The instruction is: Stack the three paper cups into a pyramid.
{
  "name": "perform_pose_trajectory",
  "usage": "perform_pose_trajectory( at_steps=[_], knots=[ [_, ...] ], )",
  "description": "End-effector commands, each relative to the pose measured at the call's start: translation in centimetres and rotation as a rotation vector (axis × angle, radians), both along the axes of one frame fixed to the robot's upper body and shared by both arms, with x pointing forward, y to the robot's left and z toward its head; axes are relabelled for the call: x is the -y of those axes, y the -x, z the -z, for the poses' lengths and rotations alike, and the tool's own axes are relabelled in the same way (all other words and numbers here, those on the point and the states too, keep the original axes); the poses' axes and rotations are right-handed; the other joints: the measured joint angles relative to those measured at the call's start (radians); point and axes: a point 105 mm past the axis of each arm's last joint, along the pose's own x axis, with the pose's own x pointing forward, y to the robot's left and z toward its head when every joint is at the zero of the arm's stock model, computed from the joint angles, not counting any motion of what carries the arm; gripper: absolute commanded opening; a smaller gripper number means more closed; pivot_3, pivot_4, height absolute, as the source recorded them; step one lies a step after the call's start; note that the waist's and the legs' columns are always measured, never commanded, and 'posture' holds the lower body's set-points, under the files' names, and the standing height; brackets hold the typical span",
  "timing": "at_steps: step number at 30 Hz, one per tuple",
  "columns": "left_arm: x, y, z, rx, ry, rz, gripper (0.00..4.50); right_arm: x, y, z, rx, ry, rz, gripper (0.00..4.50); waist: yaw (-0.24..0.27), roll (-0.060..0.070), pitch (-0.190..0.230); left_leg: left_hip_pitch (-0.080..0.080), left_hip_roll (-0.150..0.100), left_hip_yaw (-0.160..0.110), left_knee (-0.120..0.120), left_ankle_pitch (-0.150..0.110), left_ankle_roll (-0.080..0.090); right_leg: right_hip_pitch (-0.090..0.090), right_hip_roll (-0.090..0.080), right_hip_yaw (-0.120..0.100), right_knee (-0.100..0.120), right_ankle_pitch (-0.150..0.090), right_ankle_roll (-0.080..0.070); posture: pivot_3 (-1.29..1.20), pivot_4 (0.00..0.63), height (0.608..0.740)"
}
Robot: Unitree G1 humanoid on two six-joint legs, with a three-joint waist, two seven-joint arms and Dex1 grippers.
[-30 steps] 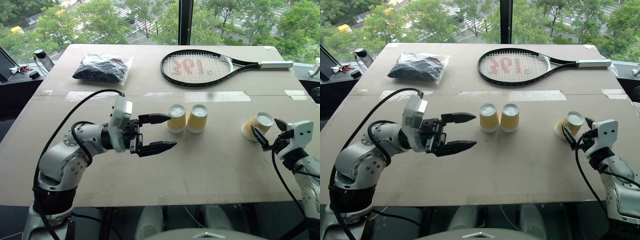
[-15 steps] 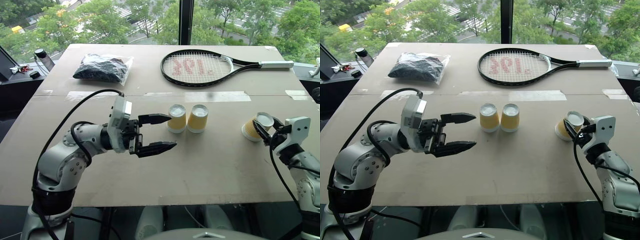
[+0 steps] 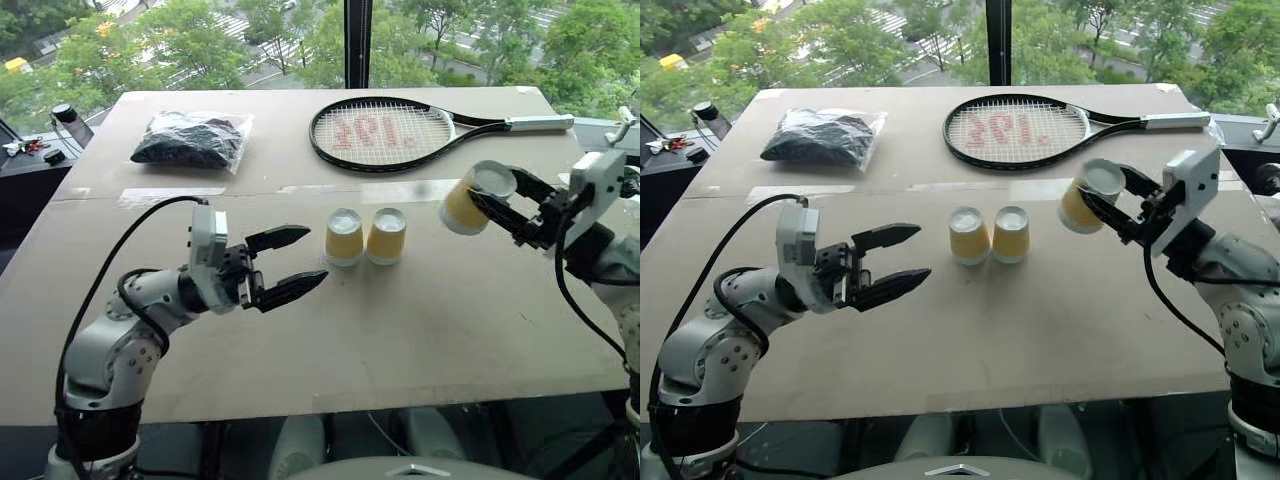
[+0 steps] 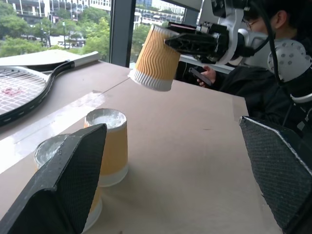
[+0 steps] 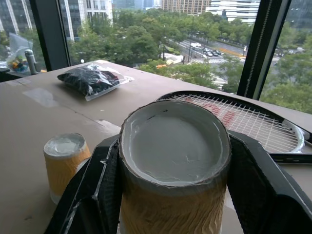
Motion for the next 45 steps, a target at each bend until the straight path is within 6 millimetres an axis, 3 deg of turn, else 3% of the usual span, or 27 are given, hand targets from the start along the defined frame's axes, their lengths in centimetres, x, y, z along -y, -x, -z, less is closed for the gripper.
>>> perform_pose_trajectory(
  at_steps=[1, 7, 15, 25, 34, 41, 45],
  knots=[
    [-1.7, 0.8, -1.1, 0.051, 0.035, -0.047, 4.50, -2.5, 0.2, -1.5, -0.003, 0.048, -0.114, 2.20, 0.008, -0.003, 0.000, 0.000, 0.000, -0.001, 0.000, 0.000, 0.000, 0.000, 0.000, -0.001, 0.000, 0.000, 0.000, 0.00, 0.150, 0.740],
    [-4.4, 1.9, -0.7, 0.050, 0.059, -0.181, 4.50, -6.6, -2.2, -1.7, -0.058, 0.079, -0.195, 2.20, 0.014, -0.006, 0.003, -0.004, -0.002, -0.002, -0.001, 0.000, 0.000, -0.001, -0.005, -0.001, -0.002, 0.000, 0.000, 0.00, 0.150, 0.740],
    [-4.8, 3.2, -0.2, 0.040, 0.062, -0.246, 4.50, -8.7, -3.6, -0.6, -0.091, 0.104, -0.247, 2.20, 0.012, -0.007, 0.004, -0.005, -0.002, -0.003, -0.001, 0.000, 0.000, -0.001, -0.005, -0.003, -0.002, 0.000, 0.000, 0.00, 0.150, 0.740],
    [-5.0, 4.3, 0.0, 0.034, 0.073, -0.288, 4.50, -9.4, -3.8, 0.8, -0.120, 0.130, -0.284, 2.20, 0.009, -0.007, 0.004, -0.004, -0.001, -0.002, -0.002, 0.000, 0.000, -0.001, -0.005, -0.003, -0.002, 0.000, 0.000, 0.00, 0.150, 0.740],
    [-5.6, 5.0, -1.9, 0.089, 0.138, -0.253, 4.50, -9.6, -3.8, 1.3, -0.109, 0.169, -0.285, 2.20, 0.009, -0.006, 0.004, -0.003, -0.001, -0.002, -0.002, 0.000, 0.000, -0.001, -0.005, -0.003, -0.002, 0.000, 0.000, 0.00, 0.150, 0.740],
    [-5.8, 5.0, -2.3, 0.084, 0.139, -0.222, 4.50, -9.7, -3.9, 1.7, -0.113, 0.177, -0.282, 2.20, 0.008, -0.006, 0.004, -0.003, -0.001, -0.002, -0.003, 0.000, 0.000, -0.001, -0.005, -0.004, -0.002, 0.000, 0.000, 0.00, 0.150, 0.740],
    [-6.0, 4.9, -2.4, 0.087, 0.141, -0.217, 4.50, -9.5, -4.2, 1.8, -0.091, 0.191, -0.261, 4.01, 0.008, -0.006, 0.004, -0.003, -0.001, -0.001, -0.003, 0.000, 0.000, -0.001, -0.005, -0.004, -0.002, 0.000, 0.000, 0.00, 0.150, 0.740]
  ],
)
